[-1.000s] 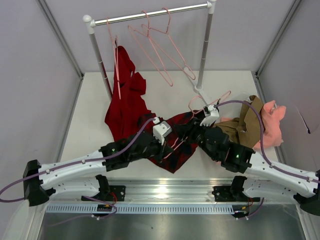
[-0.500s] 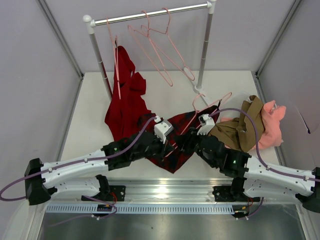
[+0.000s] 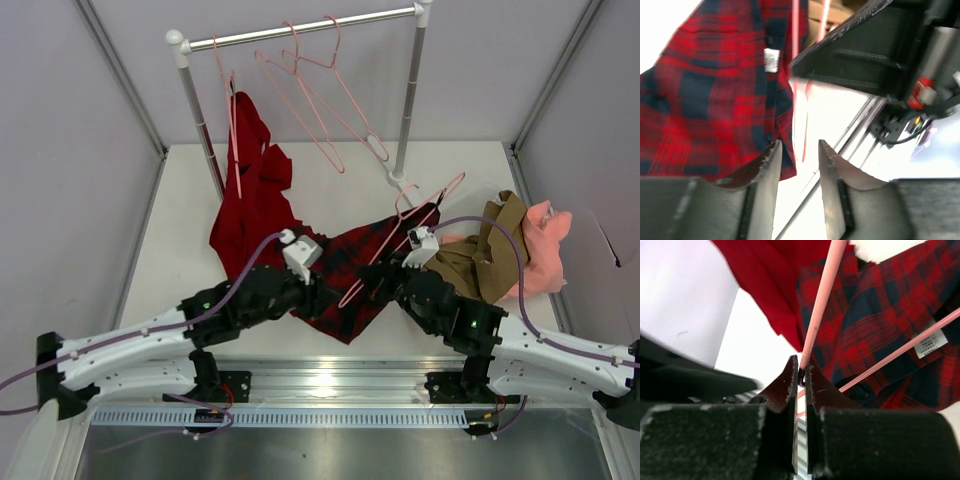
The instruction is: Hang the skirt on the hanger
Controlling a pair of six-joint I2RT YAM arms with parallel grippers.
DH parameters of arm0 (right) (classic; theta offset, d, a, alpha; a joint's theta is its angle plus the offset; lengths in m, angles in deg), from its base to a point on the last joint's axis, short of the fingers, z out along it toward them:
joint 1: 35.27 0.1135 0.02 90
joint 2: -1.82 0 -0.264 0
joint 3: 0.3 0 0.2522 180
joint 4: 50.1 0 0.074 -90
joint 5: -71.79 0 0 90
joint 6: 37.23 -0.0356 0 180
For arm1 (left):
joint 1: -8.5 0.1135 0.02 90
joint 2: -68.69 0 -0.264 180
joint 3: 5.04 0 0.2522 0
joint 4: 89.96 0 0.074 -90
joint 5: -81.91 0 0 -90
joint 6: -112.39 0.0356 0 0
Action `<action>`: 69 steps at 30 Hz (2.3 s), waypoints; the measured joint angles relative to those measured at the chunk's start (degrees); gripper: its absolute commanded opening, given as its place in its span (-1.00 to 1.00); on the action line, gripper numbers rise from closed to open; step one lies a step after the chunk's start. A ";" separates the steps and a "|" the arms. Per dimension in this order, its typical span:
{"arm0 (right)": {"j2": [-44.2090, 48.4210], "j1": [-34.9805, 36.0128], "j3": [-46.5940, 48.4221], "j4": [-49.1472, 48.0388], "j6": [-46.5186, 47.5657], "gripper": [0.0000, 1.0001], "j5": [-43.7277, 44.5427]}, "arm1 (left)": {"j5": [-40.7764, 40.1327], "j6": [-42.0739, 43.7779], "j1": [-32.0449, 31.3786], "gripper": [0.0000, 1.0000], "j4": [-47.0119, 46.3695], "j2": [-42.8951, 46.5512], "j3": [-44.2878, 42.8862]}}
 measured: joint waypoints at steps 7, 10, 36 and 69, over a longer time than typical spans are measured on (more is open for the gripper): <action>-0.17 -2.86 -1.62 0.02 0.04 -1.00 -0.31 | -4.94 -7.69 0.02 -0.25 4.24 15.87 7.39; -0.92 -4.09 -1.95 -0.13 0.02 -1.00 -0.44 | -4.22 -10.93 0.04 -0.31 4.17 16.76 10.91; -0.22 -5.68 -1.55 1.38 -0.17 -1.00 -0.85 | -17.20 -22.88 -7.17 0.49 -3.93 -10.82 13.25; 3.89 -7.17 -6.16 -0.17 -0.94 -1.00 -0.98 | -26.60 -28.70 -6.56 -1.00 -2.43 0.00 14.27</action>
